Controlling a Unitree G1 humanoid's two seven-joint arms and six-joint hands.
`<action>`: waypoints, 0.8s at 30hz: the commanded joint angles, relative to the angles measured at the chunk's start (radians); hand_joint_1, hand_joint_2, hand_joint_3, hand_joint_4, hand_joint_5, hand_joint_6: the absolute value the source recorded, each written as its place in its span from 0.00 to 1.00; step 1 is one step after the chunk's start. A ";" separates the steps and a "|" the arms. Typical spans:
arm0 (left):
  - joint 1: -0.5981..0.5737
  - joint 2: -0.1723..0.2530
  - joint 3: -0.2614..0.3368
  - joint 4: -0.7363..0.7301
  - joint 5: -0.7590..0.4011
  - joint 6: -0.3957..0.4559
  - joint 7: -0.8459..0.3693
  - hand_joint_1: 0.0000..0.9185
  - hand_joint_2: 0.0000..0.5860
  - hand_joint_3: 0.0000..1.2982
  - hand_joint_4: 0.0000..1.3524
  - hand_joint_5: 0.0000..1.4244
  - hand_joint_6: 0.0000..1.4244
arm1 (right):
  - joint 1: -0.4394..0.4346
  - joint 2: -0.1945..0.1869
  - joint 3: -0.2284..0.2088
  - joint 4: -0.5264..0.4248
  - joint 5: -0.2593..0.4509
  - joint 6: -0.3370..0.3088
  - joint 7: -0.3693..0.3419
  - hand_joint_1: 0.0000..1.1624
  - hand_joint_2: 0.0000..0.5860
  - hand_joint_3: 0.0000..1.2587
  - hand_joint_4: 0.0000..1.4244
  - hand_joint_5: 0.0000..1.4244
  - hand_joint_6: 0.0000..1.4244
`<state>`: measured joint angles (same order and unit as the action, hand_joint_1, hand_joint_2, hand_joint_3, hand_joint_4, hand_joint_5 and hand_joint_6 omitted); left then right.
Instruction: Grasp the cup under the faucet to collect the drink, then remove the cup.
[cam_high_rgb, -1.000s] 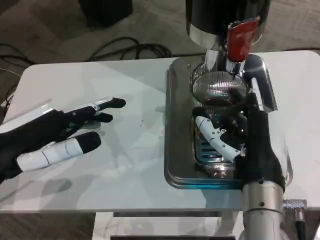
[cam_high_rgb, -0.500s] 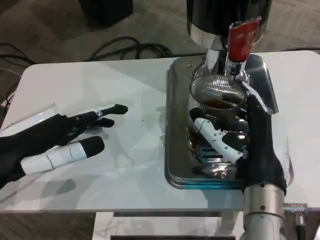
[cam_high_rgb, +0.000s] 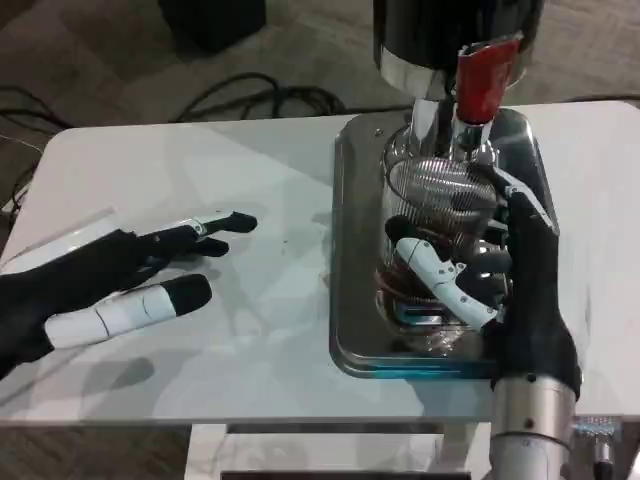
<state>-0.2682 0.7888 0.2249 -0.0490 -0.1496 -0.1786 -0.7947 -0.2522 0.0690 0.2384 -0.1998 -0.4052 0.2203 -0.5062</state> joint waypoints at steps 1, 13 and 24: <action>-0.002 0.006 -0.007 0.016 0.007 -0.003 0.007 0.00 0.07 0.09 0.02 0.06 0.07 | 0.031 0.062 0.009 0.007 -0.001 -0.033 -0.020 0.60 0.58 0.32 0.43 0.46 0.65; -0.029 -0.006 -0.028 0.036 0.013 -0.013 0.012 0.00 0.07 0.10 0.02 0.06 0.07 | 0.035 0.059 -0.001 -0.005 -0.005 -0.047 -0.044 0.61 0.55 0.38 0.49 0.54 0.77; -0.062 -0.018 -0.054 0.058 0.018 -0.026 0.023 0.00 0.07 0.11 0.03 0.07 0.07 | 0.065 0.045 -0.024 -0.054 -0.004 -0.096 -0.061 0.62 0.53 0.47 0.56 0.64 0.88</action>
<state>-0.3263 0.7726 0.1773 -0.0047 -0.1447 -0.1877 -0.7817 -0.2105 0.0629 0.2108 -0.2154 -0.4055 0.1774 -0.5505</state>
